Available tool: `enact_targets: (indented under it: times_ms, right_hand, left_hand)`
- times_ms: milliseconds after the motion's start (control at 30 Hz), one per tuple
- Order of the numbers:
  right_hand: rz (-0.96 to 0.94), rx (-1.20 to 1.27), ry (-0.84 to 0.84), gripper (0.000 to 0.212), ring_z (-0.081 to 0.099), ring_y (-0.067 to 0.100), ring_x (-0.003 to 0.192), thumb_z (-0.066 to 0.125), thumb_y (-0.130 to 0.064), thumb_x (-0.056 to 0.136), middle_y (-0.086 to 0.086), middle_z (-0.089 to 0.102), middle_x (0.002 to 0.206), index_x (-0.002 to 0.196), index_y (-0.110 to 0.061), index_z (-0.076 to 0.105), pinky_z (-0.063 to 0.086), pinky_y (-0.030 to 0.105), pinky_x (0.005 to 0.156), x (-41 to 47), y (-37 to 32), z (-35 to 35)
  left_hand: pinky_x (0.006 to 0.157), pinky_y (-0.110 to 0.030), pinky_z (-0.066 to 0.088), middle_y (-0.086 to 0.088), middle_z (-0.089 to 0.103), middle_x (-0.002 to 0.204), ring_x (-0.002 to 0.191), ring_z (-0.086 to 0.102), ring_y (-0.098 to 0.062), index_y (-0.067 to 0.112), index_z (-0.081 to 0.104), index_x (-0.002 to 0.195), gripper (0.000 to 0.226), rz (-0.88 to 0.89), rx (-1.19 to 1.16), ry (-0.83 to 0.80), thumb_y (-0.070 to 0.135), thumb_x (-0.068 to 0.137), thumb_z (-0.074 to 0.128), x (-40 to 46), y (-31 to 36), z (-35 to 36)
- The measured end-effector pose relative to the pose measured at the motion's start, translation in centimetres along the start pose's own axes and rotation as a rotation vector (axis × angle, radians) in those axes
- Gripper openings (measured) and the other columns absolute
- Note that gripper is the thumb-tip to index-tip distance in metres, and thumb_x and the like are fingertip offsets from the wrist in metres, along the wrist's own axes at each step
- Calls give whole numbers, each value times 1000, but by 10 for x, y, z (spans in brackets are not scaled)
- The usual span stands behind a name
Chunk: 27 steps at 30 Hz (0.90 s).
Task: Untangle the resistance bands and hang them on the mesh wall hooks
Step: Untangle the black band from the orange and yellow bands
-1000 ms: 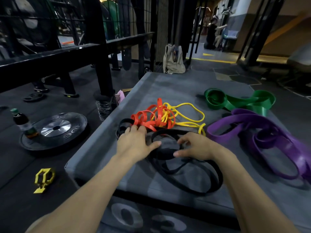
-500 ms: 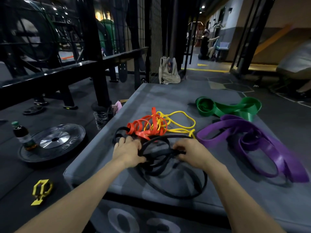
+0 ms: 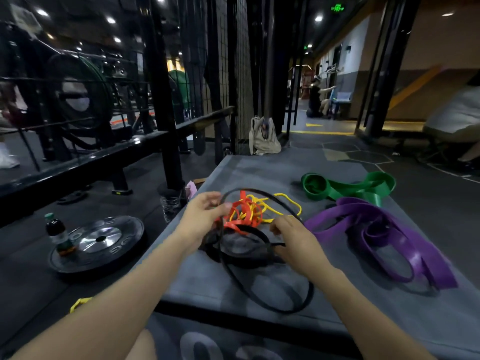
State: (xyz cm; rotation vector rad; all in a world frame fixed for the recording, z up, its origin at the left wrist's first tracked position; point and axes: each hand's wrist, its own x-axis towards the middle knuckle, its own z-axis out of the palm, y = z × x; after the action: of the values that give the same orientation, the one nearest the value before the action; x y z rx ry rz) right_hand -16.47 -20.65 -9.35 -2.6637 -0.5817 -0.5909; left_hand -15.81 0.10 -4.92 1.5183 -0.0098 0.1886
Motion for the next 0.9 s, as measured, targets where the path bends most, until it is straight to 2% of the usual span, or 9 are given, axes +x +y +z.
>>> enact_targets:
  times_ms: [100, 200, 267, 367, 500, 600, 733, 800, 900]
  right_hand:
    - [43, -171, 275, 70, 42, 28, 91, 80, -12, 48, 8, 44, 106, 108, -11, 46, 36, 33, 78, -2, -7, -5]
    - [189, -141, 423, 99, 35, 37, 119, 86, -18, 51, 19, 36, 131, 135, -4, 36, 39, 46, 97, 4, -15, -22]
    - [300, 19, 247, 84, 39, 36, 124, 80, -18, 64, 19, 44, 133, 136, -5, 38, 35, 40, 100, 12, -24, -36]
    - [377, 217, -31, 29, 60, 35, 101, 65, -13, 76, 17, 67, 99, 105, -9, 63, 44, 35, 79, 13, -30, -42]
    - [349, 243, -135, 24, 61, 31, 96, 58, -8, 80, 15, 63, 88, 103, -8, 63, 34, 27, 65, -5, -34, -35]
    - [343, 135, -162, 22, 59, 32, 102, 56, -13, 85, 17, 65, 103, 106, -7, 60, 37, 31, 70, -5, -29, -37]
    - [293, 48, -178, 20, 59, 33, 100, 58, -20, 87, 16, 65, 103, 101, -6, 60, 44, 34, 76, 6, -29, -57]
    - [201, 47, -172, 21, 59, 33, 99, 60, -19, 86, 15, 66, 102, 103, -6, 63, 44, 34, 76, 13, -39, -70]
    - [111, 44, -152, 21, 60, 32, 95, 61, -20, 86, 16, 67, 99, 97, -3, 64, 41, 33, 70, 22, -64, -88]
  left_hand:
    - [60, -22, 51, 6, 65, 86, 66, 65, -5, 11, 62, 106, 25, -34, -120, -139, 0, 83, 63, -12, 32, 3]
    - [62, -22, 56, 6, 68, 81, 65, 65, -4, 13, 64, 99, 24, -21, -127, -270, -5, 84, 58, -26, 56, 8]
    - [66, -27, 56, 6, 69, 76, 67, 65, -6, 15, 64, 95, 24, 14, -213, -305, -4, 86, 53, -31, 72, 9]
    - [65, -25, 57, 3, 70, 72, 67, 66, -7, 13, 61, 97, 22, 97, -455, -286, 0, 89, 46, -29, 101, -1]
    - [61, -23, 58, 2, 67, 60, 56, 65, -7, 11, 60, 89, 17, 100, -606, -9, 2, 94, 46, -17, 120, -27]
    - [68, -28, 55, -1, 61, 69, 61, 59, -10, 9, 58, 102, 12, -50, -478, 197, 5, 94, 51, -9, 97, -45]
    - [97, -33, 41, -15, 40, 134, 114, 50, -30, 8, 52, 125, 50, -170, 479, 263, 19, 81, 72, -15, 65, -52]
    - [107, -39, 36, -11, 21, 145, 127, 39, -28, 14, 33, 143, 82, -69, 598, 107, 31, 75, 77, -28, 62, -37]
    - [112, -35, 27, 2, 17, 148, 134, 27, -14, 25, 16, 148, 109, 119, 641, -255, 35, 63, 84, -41, 56, -3]
